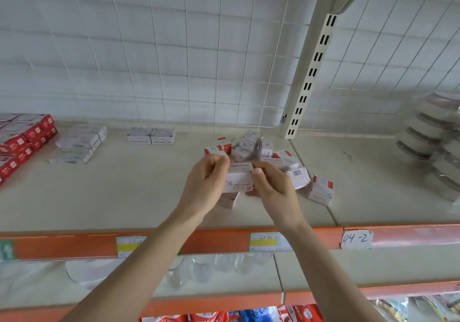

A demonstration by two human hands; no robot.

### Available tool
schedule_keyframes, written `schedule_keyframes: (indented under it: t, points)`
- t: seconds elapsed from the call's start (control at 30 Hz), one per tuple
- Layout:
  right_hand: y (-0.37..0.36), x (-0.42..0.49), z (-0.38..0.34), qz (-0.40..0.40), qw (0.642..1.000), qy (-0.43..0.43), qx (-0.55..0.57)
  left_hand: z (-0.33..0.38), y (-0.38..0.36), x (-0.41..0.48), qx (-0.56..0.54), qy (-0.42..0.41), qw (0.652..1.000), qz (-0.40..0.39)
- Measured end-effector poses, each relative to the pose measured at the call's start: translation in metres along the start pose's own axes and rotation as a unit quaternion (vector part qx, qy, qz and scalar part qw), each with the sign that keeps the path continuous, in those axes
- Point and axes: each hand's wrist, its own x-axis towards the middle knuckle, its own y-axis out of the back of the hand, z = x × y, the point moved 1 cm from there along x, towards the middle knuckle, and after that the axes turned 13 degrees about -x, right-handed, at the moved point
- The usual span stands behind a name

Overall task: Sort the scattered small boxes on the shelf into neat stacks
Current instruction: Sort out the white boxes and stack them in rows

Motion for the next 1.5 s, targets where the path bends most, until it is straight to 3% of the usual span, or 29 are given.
schedule_keyframes:
  t: [0.2,0.37,0.6,0.8,0.93,1.17,1.5]
  points:
    - [-0.013,-0.022,-0.007,0.029,0.996,-0.052,0.069,0.005,0.004,-0.014,-0.025,-0.006,1.0,-0.013]
    - [-0.02,-0.04,-0.003,0.044,0.97,-0.144,0.19,-0.005,0.002,-0.023,-0.067,0.008,0.998,-0.021]
    - [-0.021,-0.047,0.001,0.025,0.909,-0.217,0.356,-0.016,-0.004,-0.04,0.004,-0.051,0.999,-0.01]
    - [-0.02,-0.045,0.002,0.009,0.888,-0.228,0.4,-0.015,-0.012,-0.051,0.112,-0.159,0.98,-0.036]
    - [-0.021,-0.039,0.005,-0.013,0.869,-0.245,0.429,-0.016,-0.011,-0.048,0.174,-0.181,0.967,-0.054]
    - [-0.012,-0.025,-0.002,-0.074,0.897,-0.219,0.376,-0.003,-0.007,-0.032,0.215,-0.224,0.95,-0.025]
    - [0.015,-0.009,-0.007,-0.145,0.948,-0.166,0.228,0.012,0.022,-0.008,0.216,-0.238,0.928,-0.189]
